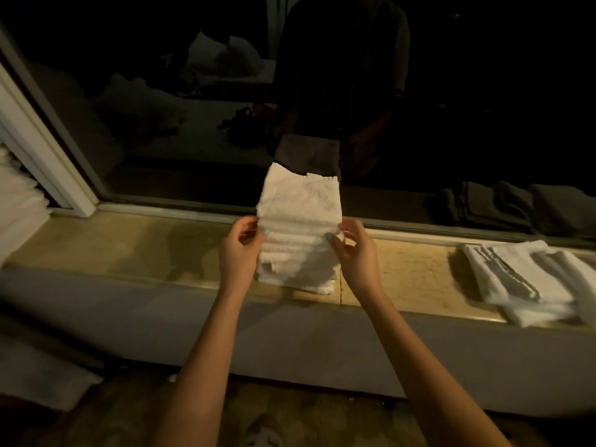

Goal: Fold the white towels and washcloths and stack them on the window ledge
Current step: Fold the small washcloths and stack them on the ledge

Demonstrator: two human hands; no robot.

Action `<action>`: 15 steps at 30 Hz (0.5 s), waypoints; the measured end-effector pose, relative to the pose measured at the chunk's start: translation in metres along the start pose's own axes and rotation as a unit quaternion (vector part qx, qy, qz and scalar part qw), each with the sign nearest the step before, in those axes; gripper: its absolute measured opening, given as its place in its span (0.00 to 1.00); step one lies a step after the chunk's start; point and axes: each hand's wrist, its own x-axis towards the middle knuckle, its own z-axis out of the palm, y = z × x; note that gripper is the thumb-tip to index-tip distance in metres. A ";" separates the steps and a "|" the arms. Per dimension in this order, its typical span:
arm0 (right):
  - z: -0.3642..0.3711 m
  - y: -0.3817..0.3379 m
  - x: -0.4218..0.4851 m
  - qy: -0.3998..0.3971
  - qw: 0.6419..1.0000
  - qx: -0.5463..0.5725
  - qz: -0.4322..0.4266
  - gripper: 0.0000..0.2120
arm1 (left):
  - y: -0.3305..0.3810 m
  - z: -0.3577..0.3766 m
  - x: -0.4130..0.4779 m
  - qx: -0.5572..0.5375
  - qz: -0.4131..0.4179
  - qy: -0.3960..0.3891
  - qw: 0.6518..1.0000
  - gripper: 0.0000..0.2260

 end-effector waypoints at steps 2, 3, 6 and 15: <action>0.001 0.003 -0.002 0.008 1.000 0.018 0.014 0.14 | 0.003 0.005 0.000 -0.023 -0.023 0.005 0.999 0.08; 0.002 0.004 -0.003 0.012 0.999 0.028 0.020 0.14 | 0.003 0.008 0.000 -0.039 -0.035 0.013 0.999 0.07; 0.005 0.006 -0.004 0.023 0.998 0.046 0.043 0.14 | 0.004 0.015 -0.001 -0.067 -0.071 0.038 0.995 0.07; -0.002 -0.005 -0.006 0.014 0.992 0.124 0.021 0.04 | 0.006 0.006 -0.005 -0.099 -0.063 -0.013 0.993 0.08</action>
